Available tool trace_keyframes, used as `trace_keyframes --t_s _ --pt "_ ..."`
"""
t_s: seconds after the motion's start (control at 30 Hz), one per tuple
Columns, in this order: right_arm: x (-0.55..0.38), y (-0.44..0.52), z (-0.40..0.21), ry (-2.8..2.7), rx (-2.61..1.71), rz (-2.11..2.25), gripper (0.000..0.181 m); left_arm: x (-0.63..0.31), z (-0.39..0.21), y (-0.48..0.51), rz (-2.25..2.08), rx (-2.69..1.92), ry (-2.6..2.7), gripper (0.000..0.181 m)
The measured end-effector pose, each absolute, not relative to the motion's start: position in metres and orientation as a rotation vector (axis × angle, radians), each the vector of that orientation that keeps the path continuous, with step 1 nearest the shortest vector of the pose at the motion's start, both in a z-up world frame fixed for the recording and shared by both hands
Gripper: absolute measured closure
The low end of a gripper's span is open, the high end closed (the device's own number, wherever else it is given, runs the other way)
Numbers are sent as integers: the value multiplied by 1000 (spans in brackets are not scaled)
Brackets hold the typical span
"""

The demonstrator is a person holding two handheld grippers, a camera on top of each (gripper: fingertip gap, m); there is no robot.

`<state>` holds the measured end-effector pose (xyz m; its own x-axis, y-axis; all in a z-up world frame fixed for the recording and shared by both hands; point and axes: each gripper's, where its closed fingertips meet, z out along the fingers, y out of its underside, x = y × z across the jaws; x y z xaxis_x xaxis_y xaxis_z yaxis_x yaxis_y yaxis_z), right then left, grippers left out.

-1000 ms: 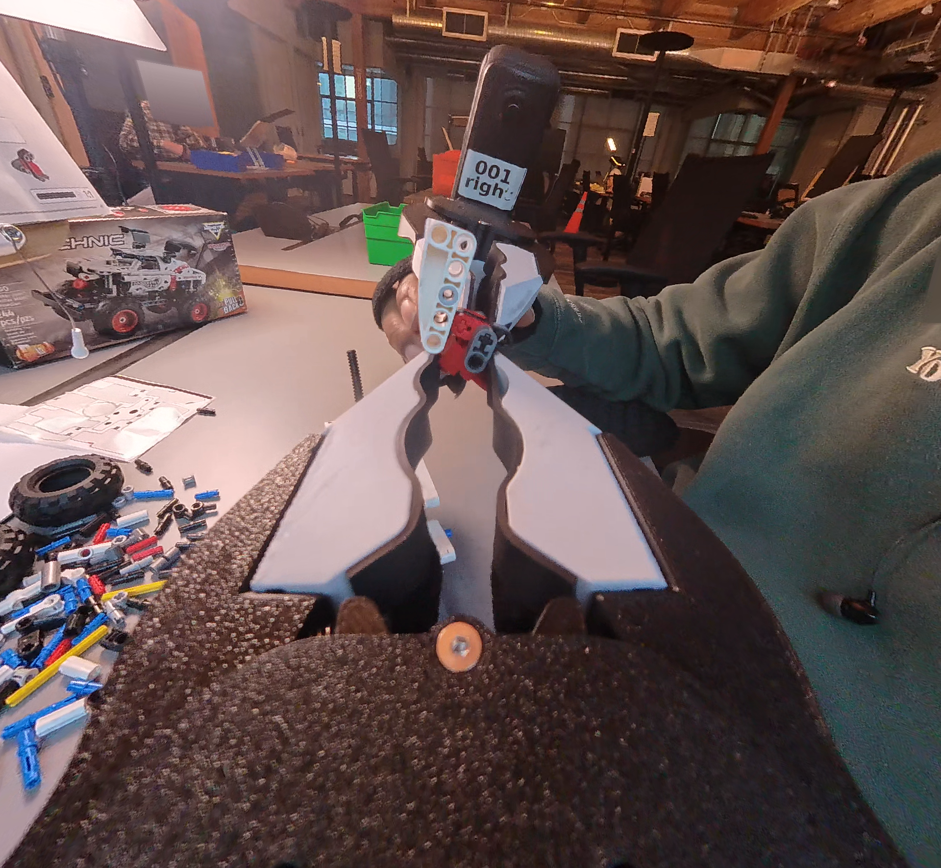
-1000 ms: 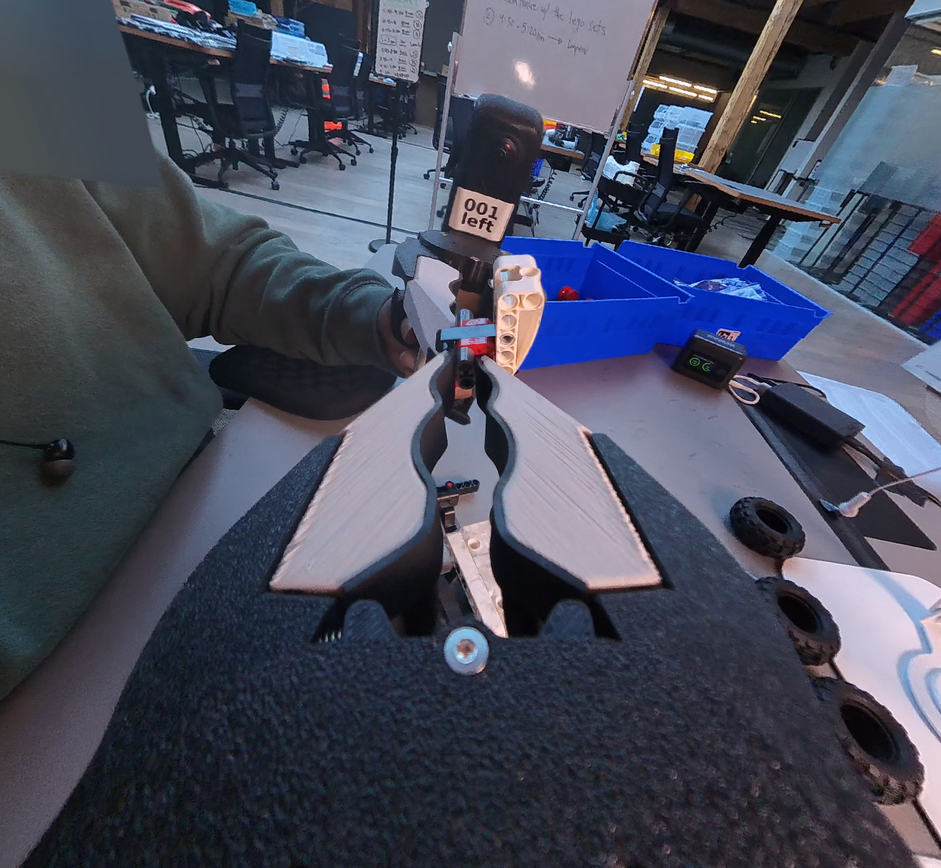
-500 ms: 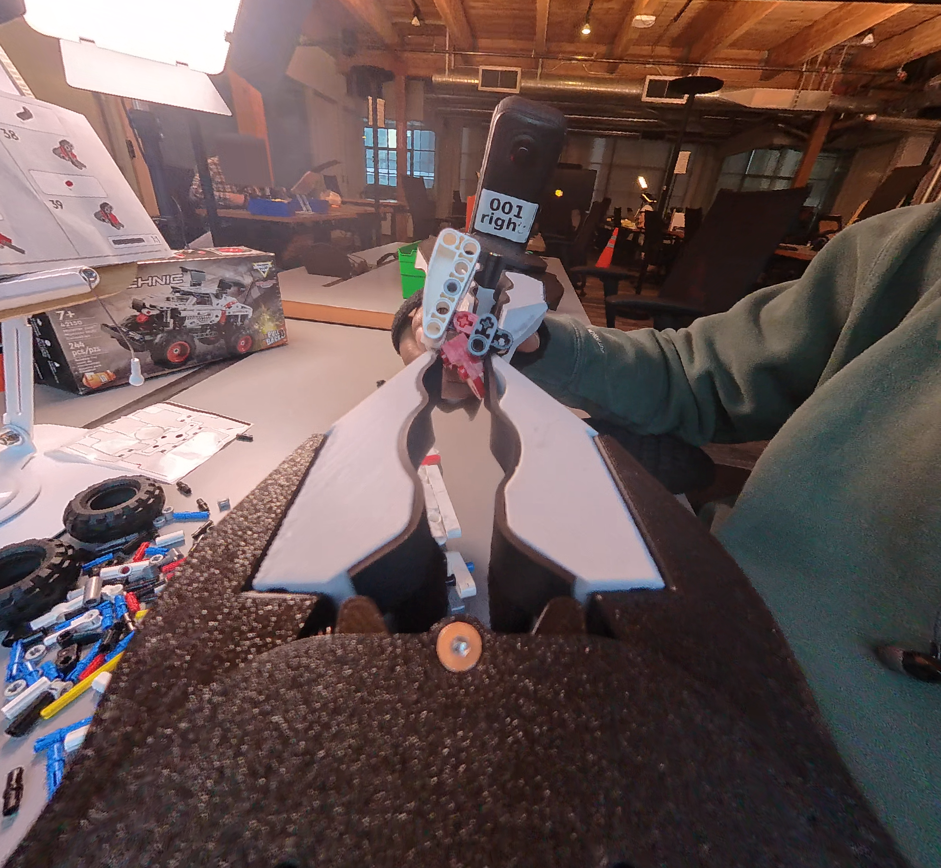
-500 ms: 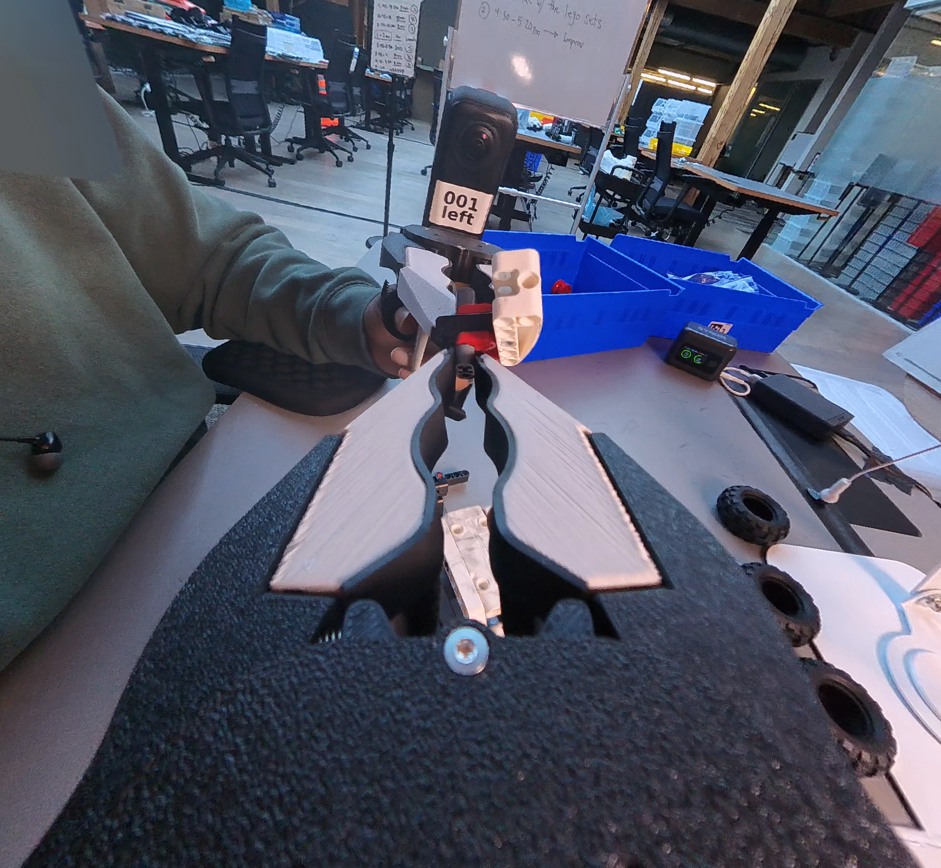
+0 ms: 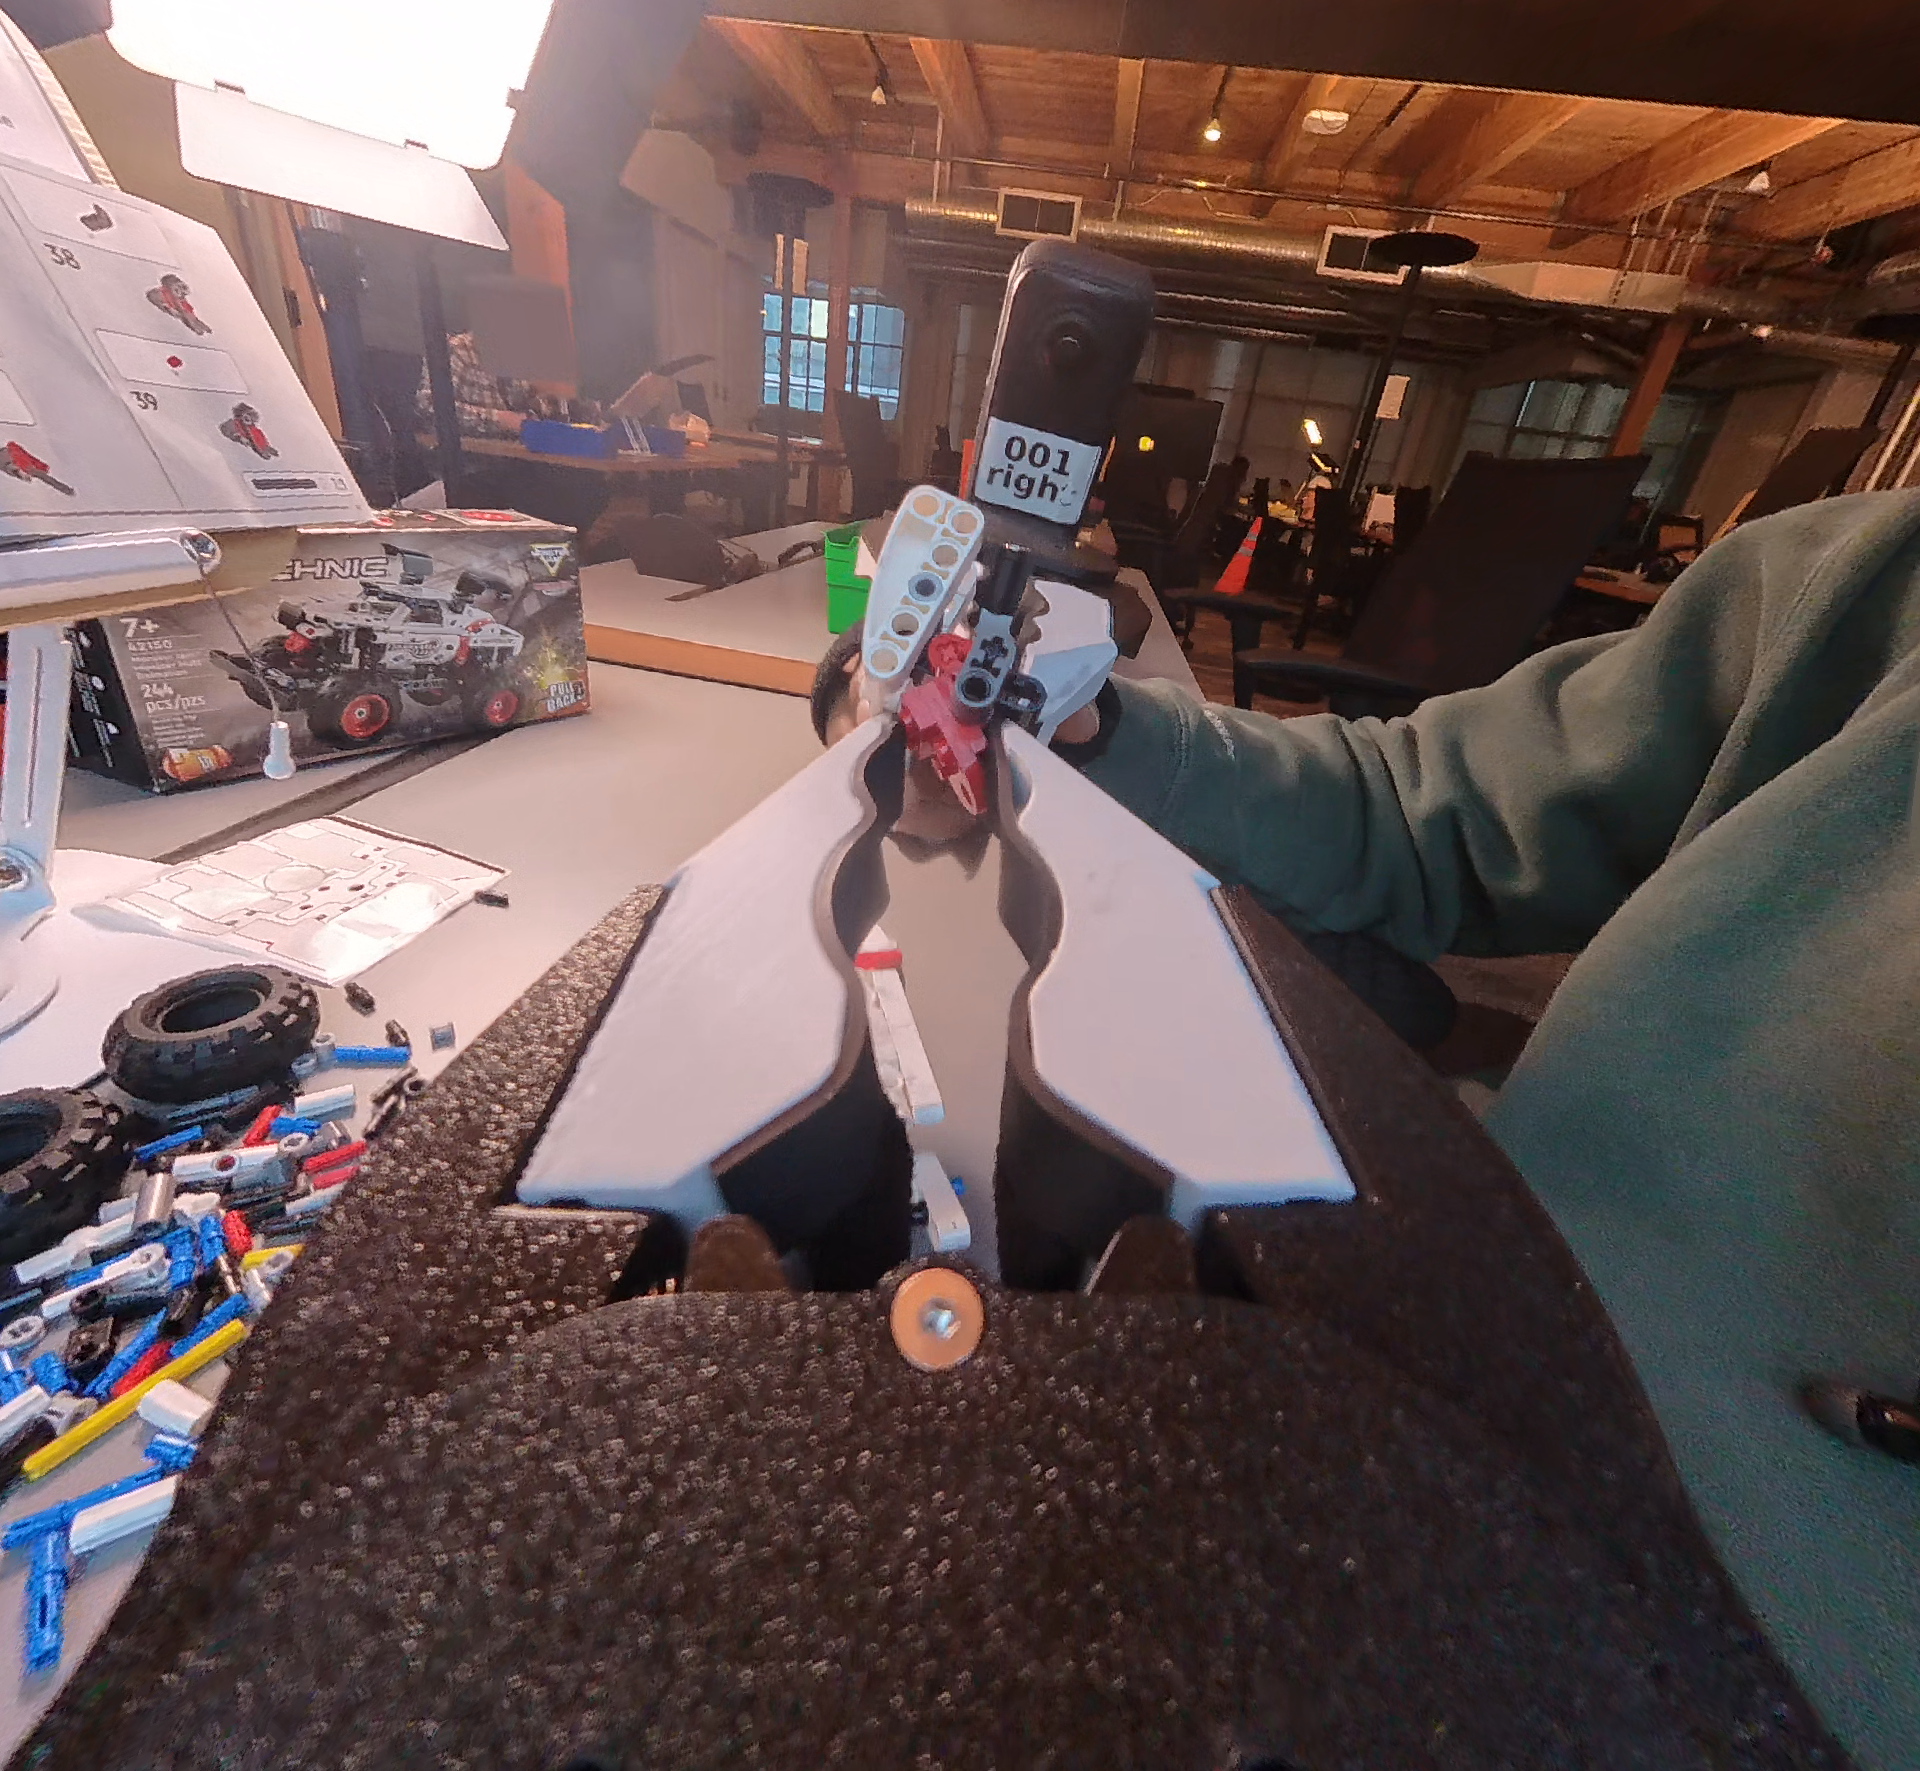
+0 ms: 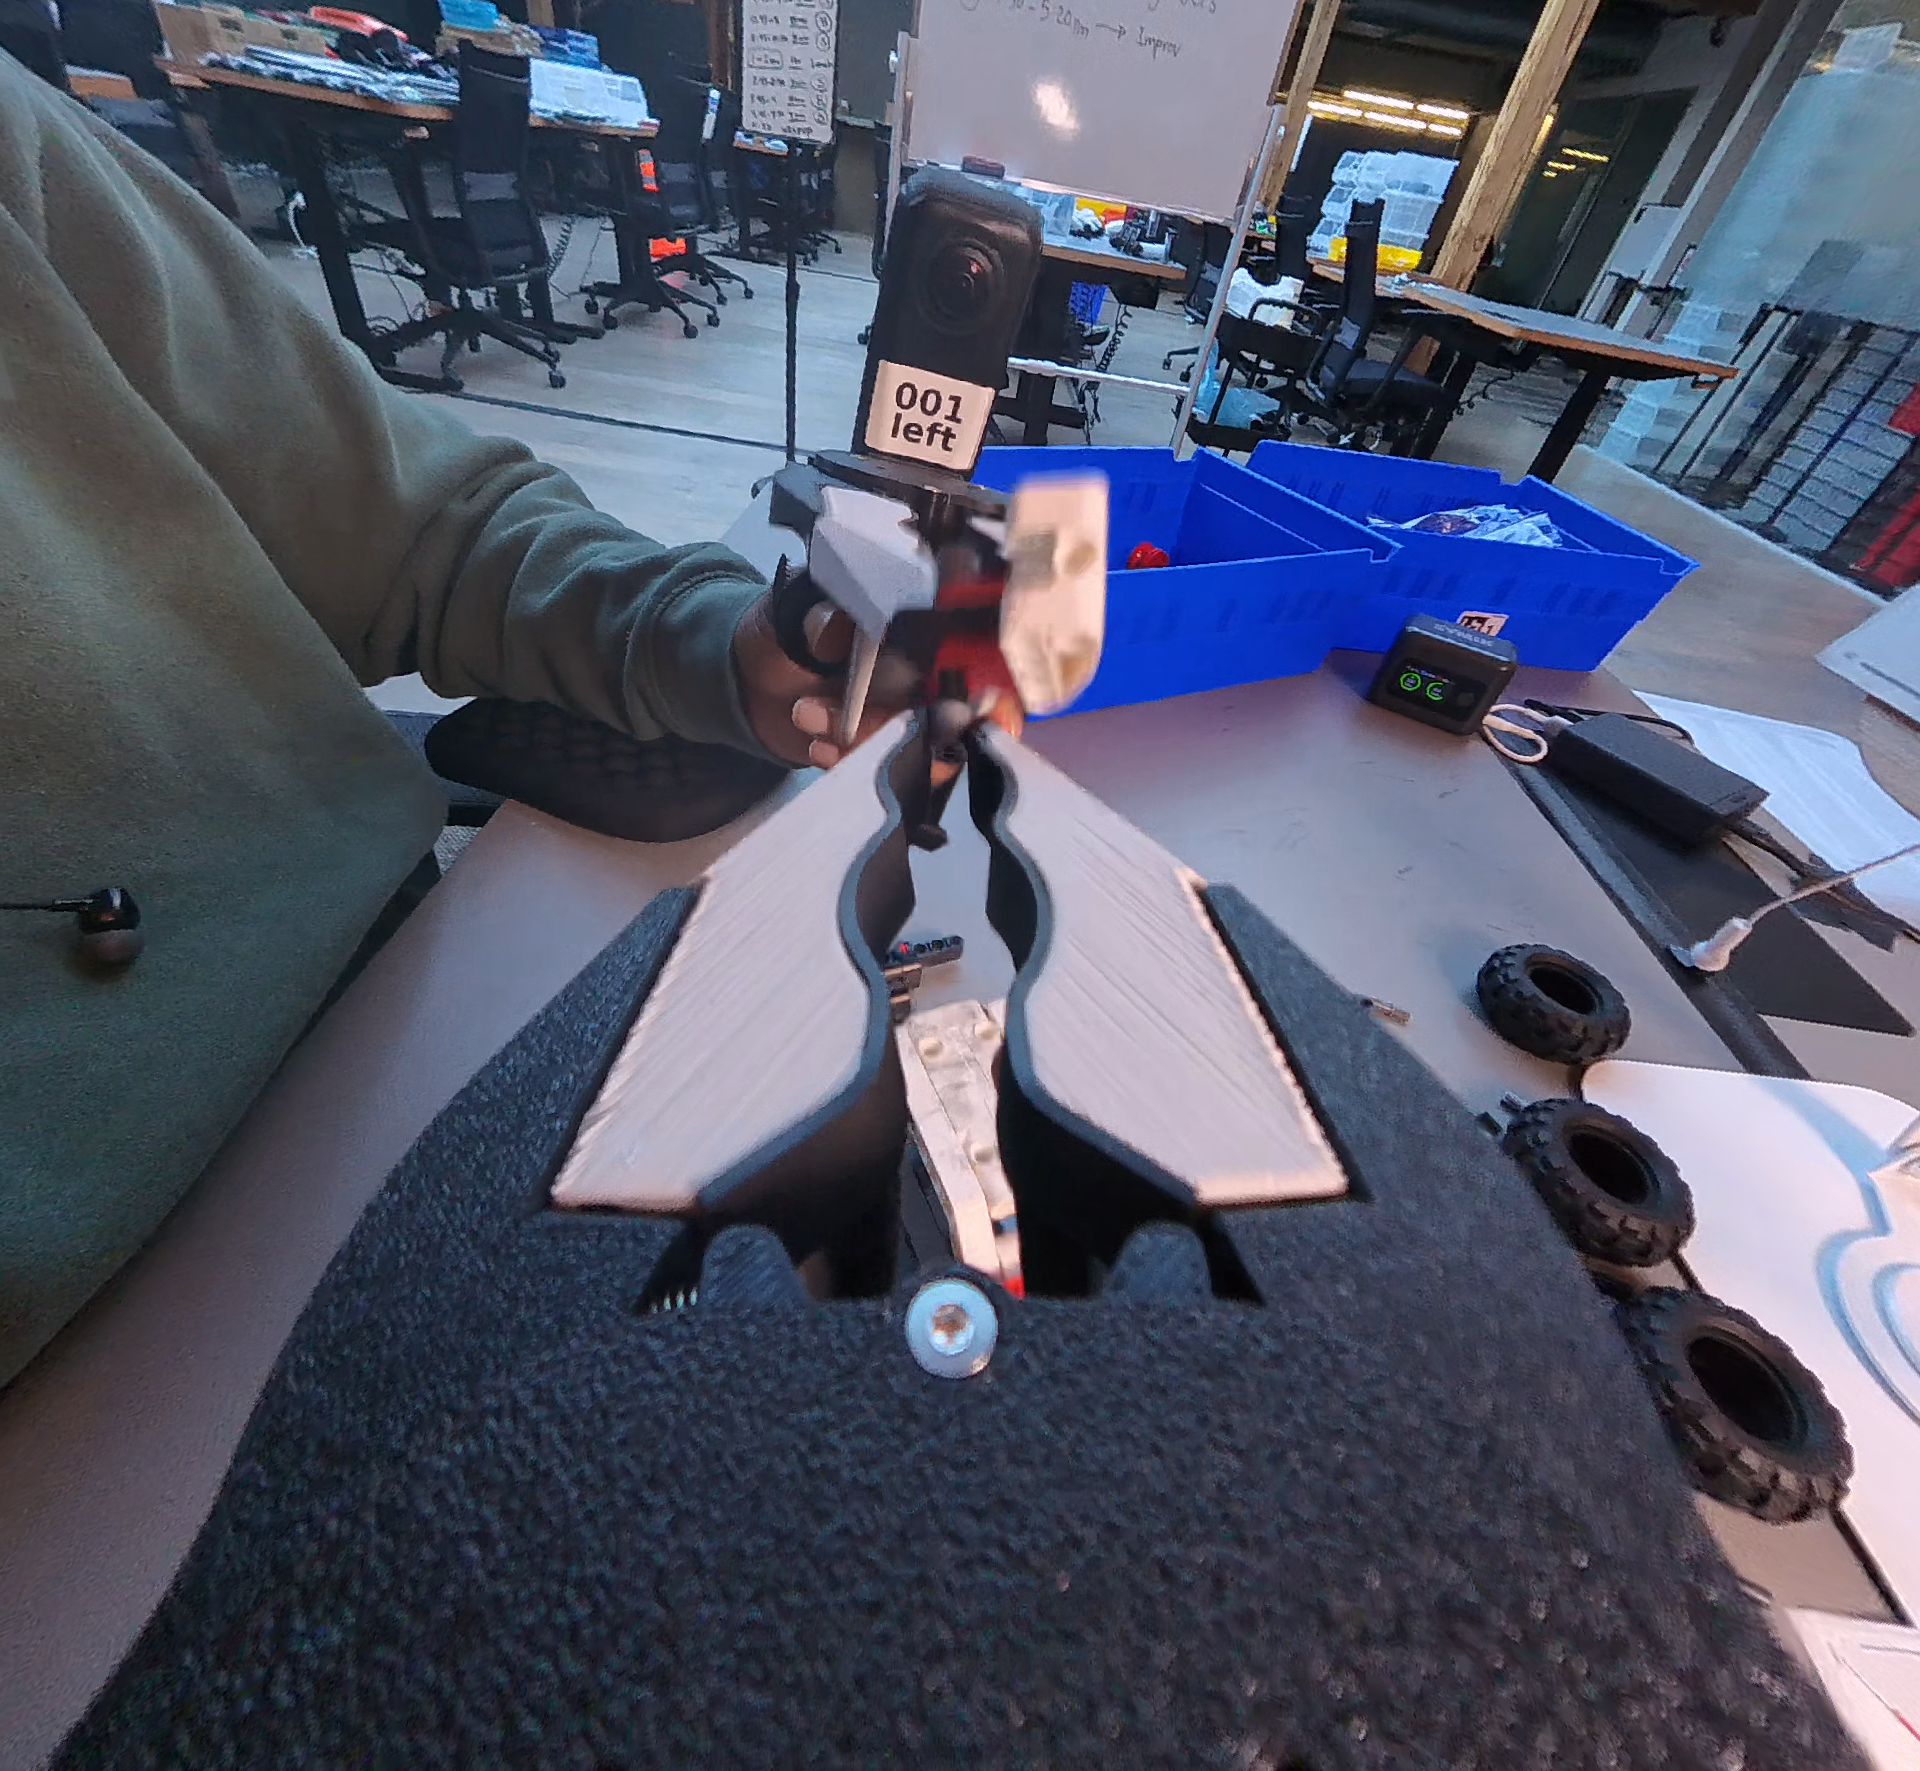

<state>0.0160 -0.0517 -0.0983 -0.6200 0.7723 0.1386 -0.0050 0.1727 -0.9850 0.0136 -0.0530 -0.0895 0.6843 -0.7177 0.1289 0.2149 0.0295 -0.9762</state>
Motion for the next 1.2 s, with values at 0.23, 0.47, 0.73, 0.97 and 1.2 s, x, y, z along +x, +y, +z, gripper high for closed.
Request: trace_keyframes --t_s 0.23,0.47,0.73,0.97,1.2 --pt "4 -67 -83 -1801 -683 1501 175 -11 -66 -59 -767 -1257 376 166" --pt "13 -45 -78 -1745 -710 1473 175 -35 -77 -50 -696 -1354 343 166" --pt "22 -40 -86 -1725 -755 1438 175 -51 -181 -27 -371 -1888 503 165" --pt "20 -34 -110 -1776 -806 1365 175 -61 -265 -42 -394 -2283 611 164" --pt "16 -38 -126 -1827 -810 1312 175 -47 -208 -51 -521 -2053 649 147"
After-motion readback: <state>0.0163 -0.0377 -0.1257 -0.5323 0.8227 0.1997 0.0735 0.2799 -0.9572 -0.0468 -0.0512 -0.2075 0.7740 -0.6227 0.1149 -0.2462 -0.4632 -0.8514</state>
